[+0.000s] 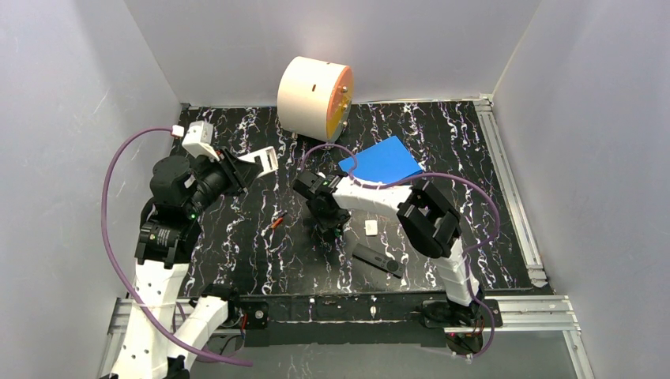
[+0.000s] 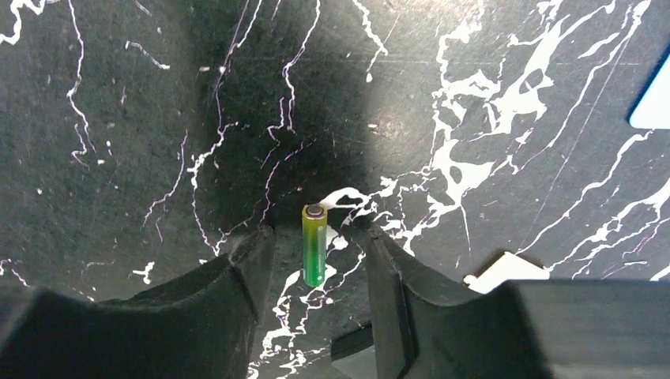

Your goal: Load the batteries into the remote control

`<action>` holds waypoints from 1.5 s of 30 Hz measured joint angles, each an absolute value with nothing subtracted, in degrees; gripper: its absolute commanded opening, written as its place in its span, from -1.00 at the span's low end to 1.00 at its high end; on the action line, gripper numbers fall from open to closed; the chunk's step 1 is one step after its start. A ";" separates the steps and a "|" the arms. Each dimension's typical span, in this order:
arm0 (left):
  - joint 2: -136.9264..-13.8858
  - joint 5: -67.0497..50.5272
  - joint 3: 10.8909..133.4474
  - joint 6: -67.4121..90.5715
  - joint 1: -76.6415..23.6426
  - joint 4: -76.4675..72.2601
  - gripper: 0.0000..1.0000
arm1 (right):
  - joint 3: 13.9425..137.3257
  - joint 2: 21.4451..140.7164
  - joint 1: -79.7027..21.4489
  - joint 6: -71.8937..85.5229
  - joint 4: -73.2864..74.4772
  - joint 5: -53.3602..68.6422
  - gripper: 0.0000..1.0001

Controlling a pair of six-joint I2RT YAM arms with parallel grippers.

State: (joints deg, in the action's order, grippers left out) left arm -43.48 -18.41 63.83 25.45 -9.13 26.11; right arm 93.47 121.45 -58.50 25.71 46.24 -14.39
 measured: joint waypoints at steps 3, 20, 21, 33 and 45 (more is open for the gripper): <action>-43.59 -18.72 63.83 25.26 -9.13 26.02 -1.00 | 92.90 121.03 -58.54 24.97 45.91 -13.87 0.03; -43.75 -19.79 63.59 25.58 -9.13 25.52 -1.00 | 86.35 117.23 -58.39 26.68 42.13 -9.08 -0.88; -43.75 -20.25 63.26 25.82 -9.13 25.12 -1.00 | 85.49 116.62 -58.33 27.05 41.54 -9.23 -0.88; -52.56 -37.54 56.49 38.79 -9.13 7.77 -1.00 | 78.81 95.64 -47.00 32.32 35.14 -5.32 -0.86; -61.67 -46.04 56.05 59.33 -10.72 -1.67 -1.00 | 82.08 81.38 -39.48 39.09 32.42 11.46 -0.79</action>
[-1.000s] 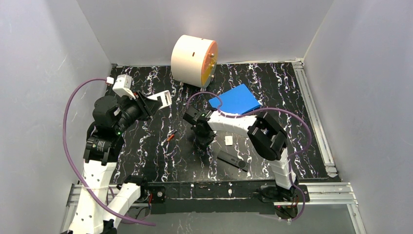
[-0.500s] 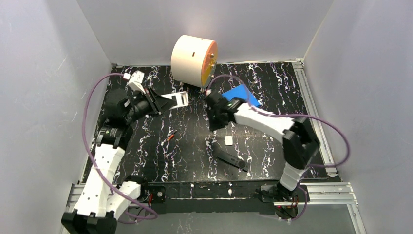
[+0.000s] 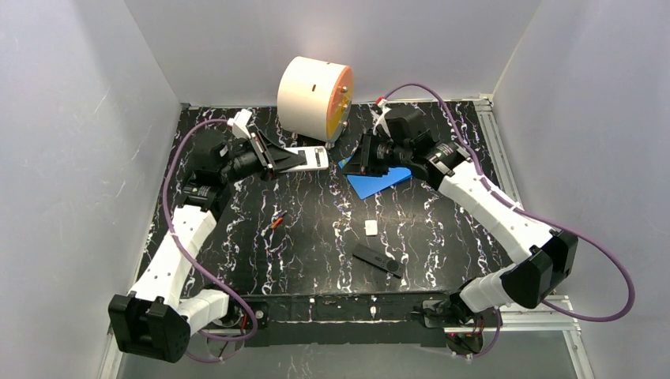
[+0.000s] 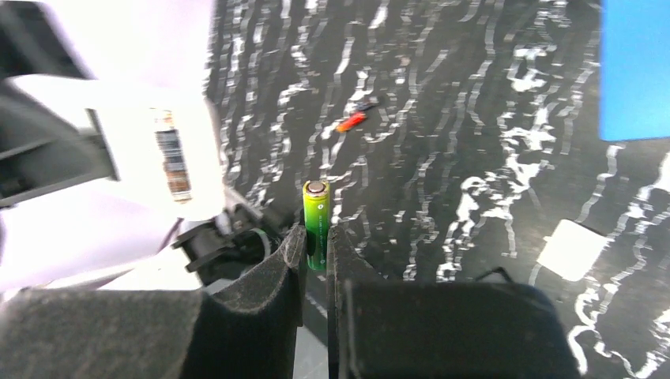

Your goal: Load the batteries into the remote control

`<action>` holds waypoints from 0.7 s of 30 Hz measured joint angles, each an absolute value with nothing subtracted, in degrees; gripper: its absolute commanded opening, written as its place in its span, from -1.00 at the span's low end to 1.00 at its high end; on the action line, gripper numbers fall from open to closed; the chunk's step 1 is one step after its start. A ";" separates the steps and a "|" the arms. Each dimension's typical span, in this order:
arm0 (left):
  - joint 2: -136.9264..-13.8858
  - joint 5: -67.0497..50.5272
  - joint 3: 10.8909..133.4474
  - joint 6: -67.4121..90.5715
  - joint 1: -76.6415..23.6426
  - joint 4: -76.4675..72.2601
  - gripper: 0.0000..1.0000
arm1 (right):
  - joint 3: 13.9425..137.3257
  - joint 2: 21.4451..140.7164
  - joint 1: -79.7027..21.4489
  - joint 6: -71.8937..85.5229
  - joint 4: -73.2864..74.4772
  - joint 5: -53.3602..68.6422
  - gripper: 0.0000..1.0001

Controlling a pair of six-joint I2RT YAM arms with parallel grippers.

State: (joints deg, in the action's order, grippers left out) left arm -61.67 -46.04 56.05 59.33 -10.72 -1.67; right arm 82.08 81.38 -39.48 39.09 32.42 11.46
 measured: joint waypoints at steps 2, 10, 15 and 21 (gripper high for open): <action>-62.11 -46.15 55.16 61.84 -11.00 -1.96 -1.00 | 83.81 81.38 -39.48 40.80 32.23 14.79 -0.78; -62.94 -46.15 52.97 65.95 -11.05 -2.68 -1.00 | 92.03 82.85 -39.33 46.72 33.08 21.58 -0.74; -62.81 -46.41 51.57 66.94 -11.05 -4.43 -1.00 | 96.44 87.07 -39.33 48.34 36.73 24.08 -0.71; -62.06 -47.48 47.03 68.01 -11.05 -7.92 -1.00 | 96.92 90.04 -39.33 49.28 40.93 24.71 -0.67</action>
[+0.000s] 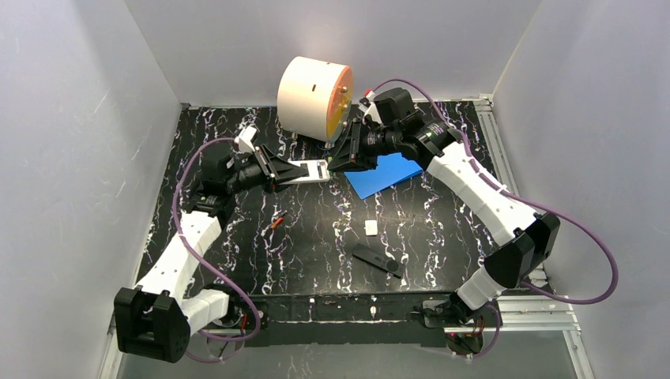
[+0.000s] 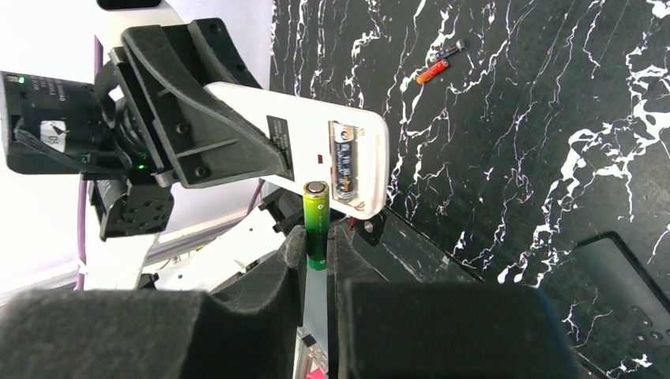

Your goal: Load the batteries into the remote control

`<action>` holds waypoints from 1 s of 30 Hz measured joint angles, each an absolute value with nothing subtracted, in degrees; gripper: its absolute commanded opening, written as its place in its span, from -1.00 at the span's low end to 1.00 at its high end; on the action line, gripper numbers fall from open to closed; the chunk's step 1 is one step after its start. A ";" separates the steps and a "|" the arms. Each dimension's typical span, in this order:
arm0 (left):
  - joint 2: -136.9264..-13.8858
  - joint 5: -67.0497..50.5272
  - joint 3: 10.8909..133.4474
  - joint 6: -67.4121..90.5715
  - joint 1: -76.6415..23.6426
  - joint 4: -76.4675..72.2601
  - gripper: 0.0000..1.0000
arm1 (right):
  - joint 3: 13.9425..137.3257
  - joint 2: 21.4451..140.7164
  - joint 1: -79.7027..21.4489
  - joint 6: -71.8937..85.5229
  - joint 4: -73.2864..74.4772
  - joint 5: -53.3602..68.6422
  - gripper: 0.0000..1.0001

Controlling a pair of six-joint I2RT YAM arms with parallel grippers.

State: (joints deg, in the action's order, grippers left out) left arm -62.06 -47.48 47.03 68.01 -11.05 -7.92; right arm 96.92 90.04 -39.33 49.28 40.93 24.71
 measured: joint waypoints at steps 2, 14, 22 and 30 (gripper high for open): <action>-61.91 -47.94 45.60 68.25 -11.05 -9.28 -1.00 | 96.92 90.06 -39.33 49.36 41.43 24.97 -0.66; -61.73 -51.18 43.53 68.42 -11.05 -14.66 -1.00 | 96.92 92.62 -39.77 48.82 45.60 26.46 -0.62; -62.28 -52.12 42.19 68.58 -11.05 -16.45 -1.00 | 96.99 93.27 -39.88 47.88 46.61 26.92 -0.60; -62.59 -52.29 40.93 68.47 -11.05 -16.73 -1.00 | 97.08 94.45 -39.88 47.59 47.11 27.29 -0.56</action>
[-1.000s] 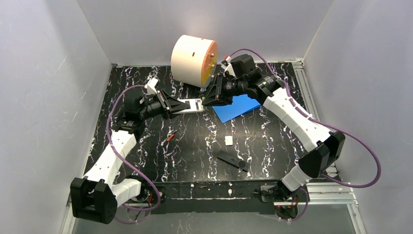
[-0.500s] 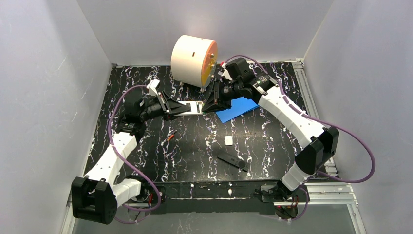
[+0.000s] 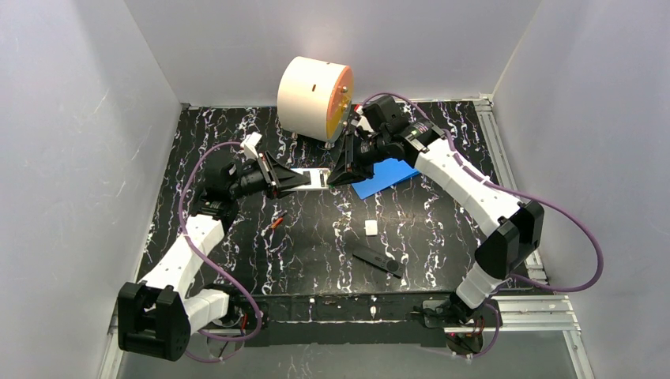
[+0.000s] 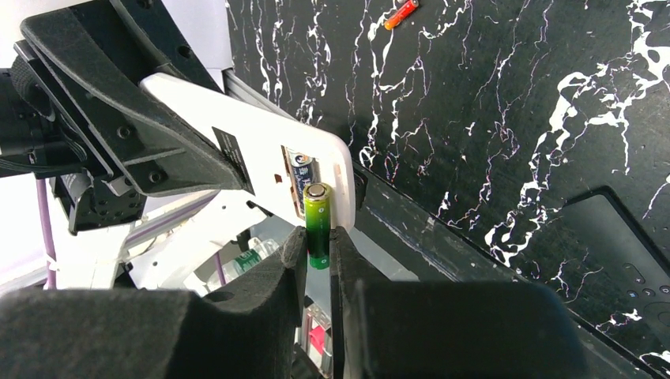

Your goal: Load the batteries into the remote control

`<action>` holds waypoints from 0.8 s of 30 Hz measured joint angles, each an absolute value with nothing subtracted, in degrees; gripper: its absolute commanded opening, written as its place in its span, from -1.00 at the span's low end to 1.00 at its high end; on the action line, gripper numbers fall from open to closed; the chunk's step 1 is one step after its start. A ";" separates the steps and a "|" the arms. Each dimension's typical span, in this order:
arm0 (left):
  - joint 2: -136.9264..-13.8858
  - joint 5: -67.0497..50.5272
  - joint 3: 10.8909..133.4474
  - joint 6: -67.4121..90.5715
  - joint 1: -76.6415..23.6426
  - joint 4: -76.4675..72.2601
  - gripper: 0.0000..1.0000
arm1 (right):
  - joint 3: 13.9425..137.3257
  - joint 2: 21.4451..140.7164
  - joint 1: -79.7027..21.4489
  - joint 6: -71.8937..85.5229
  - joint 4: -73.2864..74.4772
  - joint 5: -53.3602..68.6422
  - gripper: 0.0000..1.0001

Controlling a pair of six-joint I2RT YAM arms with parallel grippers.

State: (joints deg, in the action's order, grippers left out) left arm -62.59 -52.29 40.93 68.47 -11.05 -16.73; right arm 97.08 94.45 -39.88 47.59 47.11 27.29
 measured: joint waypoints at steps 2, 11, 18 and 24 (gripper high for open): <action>-62.61 -52.27 40.86 68.38 -11.05 -16.75 -1.00 | 97.10 94.65 -39.99 47.42 47.11 27.51 -0.56; -62.61 -52.10 40.10 68.38 -11.05 -16.67 -1.00 | 97.49 95.77 -40.34 46.06 47.79 28.08 -0.55; -62.61 -51.96 40.07 68.23 -11.05 -16.64 -1.00 | 98.45 96.18 -40.86 44.69 49.28 27.99 -0.49; -62.61 -51.94 40.07 68.23 -11.05 -16.73 -1.00 | 98.59 96.51 -41.39 44.31 49.91 27.66 -0.47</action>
